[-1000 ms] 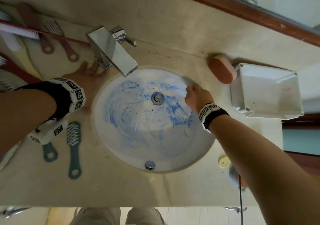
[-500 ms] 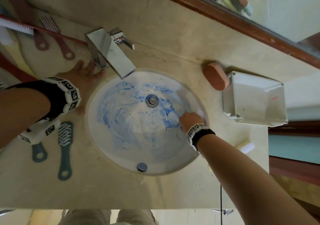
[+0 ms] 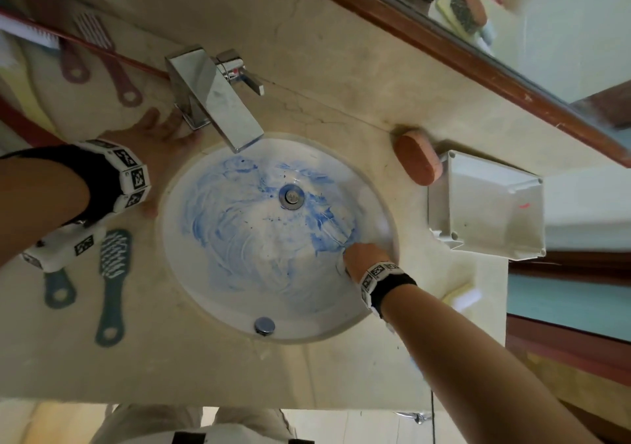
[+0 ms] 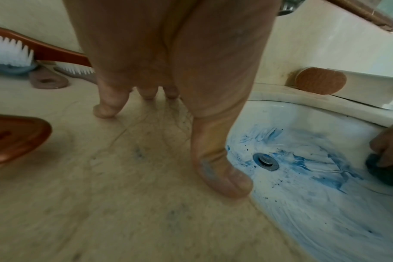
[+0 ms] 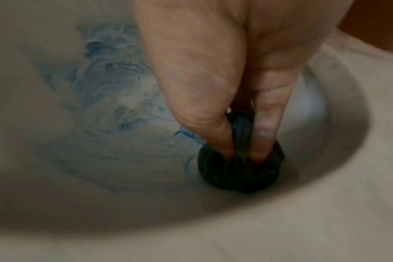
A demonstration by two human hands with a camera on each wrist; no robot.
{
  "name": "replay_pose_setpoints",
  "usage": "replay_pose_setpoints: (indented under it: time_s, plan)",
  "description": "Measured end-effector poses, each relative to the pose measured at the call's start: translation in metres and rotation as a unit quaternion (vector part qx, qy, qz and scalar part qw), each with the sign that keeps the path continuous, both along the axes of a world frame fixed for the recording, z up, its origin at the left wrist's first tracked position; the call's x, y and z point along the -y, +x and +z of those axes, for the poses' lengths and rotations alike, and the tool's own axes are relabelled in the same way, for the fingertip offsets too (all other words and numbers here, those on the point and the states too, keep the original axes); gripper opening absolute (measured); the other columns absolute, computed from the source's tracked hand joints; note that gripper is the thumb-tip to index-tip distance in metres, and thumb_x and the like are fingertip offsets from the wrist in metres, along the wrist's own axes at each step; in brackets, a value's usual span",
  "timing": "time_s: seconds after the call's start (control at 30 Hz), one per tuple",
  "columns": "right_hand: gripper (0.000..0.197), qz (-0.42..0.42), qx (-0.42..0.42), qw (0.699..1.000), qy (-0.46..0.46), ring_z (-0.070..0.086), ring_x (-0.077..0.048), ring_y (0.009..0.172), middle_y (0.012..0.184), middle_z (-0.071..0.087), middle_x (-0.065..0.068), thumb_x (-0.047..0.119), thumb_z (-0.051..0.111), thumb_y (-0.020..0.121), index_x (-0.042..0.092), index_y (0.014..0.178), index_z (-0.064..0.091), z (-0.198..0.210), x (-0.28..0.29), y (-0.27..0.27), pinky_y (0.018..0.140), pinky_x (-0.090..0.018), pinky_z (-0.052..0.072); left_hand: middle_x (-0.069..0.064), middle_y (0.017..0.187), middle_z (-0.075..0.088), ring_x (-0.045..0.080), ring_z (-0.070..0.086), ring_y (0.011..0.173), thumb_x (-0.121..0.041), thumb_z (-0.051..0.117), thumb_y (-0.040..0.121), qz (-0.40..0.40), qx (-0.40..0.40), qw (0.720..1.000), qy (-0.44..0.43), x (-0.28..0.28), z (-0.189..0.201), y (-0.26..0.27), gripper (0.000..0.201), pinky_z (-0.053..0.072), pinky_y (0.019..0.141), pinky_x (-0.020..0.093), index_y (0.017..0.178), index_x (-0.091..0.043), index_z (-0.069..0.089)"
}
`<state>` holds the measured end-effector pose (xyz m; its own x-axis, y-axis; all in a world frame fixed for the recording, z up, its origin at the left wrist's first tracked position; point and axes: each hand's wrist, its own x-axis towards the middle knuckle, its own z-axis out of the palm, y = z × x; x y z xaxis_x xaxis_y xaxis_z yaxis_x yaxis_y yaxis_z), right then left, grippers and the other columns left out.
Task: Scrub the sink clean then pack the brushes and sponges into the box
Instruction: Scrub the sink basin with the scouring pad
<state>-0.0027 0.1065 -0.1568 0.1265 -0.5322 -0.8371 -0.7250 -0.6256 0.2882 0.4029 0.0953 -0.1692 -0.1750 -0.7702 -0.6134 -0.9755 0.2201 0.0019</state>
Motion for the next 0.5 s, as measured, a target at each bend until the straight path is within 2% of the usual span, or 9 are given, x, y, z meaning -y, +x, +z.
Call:
replay_pose_setpoints:
  time_s: [0.07,0.1,0.13,0.17,0.27,0.4,0.5]
  plan:
    - [0.029,-0.023,0.011,0.999,0.018,0.063,-0.032,0.109,0.121,0.064,-0.014,0.016,0.046,0.098,0.006,0.118,0.064,0.006,0.006,0.004,0.091,-0.038,0.051,0.01,0.156,-0.028,0.036,-0.007,0.147,-0.07,0.08,0.029,-0.011,0.024,1.0,0.001,-0.003,0.015,-0.01,0.169,-0.004,0.119,0.052,0.134,-0.027,-0.046]
    - [0.027,-0.026,0.02,0.999,0.015,0.064,-0.032,0.109,0.12,0.064,-0.014,0.017,0.049,0.097,0.006,0.116,0.065,0.011,0.013,0.006,0.092,-0.037,0.051,0.011,0.156,-0.028,0.035,-0.008,0.147,-0.068,0.082,0.038,-0.012,0.038,0.999,-0.001,-0.005,0.022,-0.014,0.165,-0.01,0.117,0.047,0.135,-0.023,-0.044]
    - [0.026,-0.023,0.033,0.999,0.002,0.063,-0.032,0.109,0.121,0.063,-0.014,0.017,0.052,0.096,0.007,0.116,0.066,0.017,0.022,0.007,0.092,-0.037,0.051,0.012,0.155,-0.028,0.036,-0.006,0.147,-0.068,0.082,0.042,-0.011,0.052,0.999,-0.001,-0.006,0.025,-0.017,0.162,-0.008,0.118,0.045,0.14,-0.023,-0.04]
    - [0.026,-0.011,0.041,0.999,-0.016,0.062,-0.032,0.111,0.122,0.062,-0.014,0.017,0.053,0.097,0.007,0.117,0.066,0.024,0.033,0.007,0.092,-0.037,0.049,0.012,0.155,-0.028,0.038,-0.003,0.147,-0.069,0.081,0.043,-0.011,0.06,0.998,-0.003,-0.004,0.026,-0.018,0.161,0.0,0.119,0.047,0.143,-0.024,-0.036]
    - [0.028,0.023,0.029,0.998,-0.042,0.057,-0.034,0.116,0.124,0.058,-0.013,0.013,0.048,0.098,0.005,0.119,0.064,0.037,0.054,0.0,0.094,-0.039,0.047,0.011,0.155,-0.028,0.043,0.004,0.146,-0.072,0.081,0.033,0.02,0.045,0.999,0.017,-0.004,0.023,-0.015,0.165,0.016,0.119,0.051,0.144,-0.028,-0.033]
    - [0.025,0.01,0.0,1.0,-0.003,0.059,-0.033,0.114,0.121,0.063,-0.015,0.013,0.052,0.095,0.004,0.116,0.064,0.037,0.035,-0.009,0.097,-0.039,0.048,0.009,0.156,-0.028,0.043,0.002,0.146,-0.07,0.082,0.021,0.02,0.025,0.999,0.02,-0.003,0.019,-0.011,0.172,0.019,0.118,0.052,0.14,-0.033,-0.037]
    - [0.029,-0.043,0.009,0.999,0.032,0.06,-0.034,0.115,0.123,0.062,-0.016,0.017,0.05,0.097,0.003,0.121,0.06,0.026,-0.003,-0.004,0.096,-0.037,0.046,0.009,0.156,-0.027,0.042,0.0,0.146,-0.067,0.085,0.028,0.025,0.025,0.999,0.022,-0.003,0.023,-0.013,0.169,0.016,0.119,0.051,0.141,-0.032,-0.036]
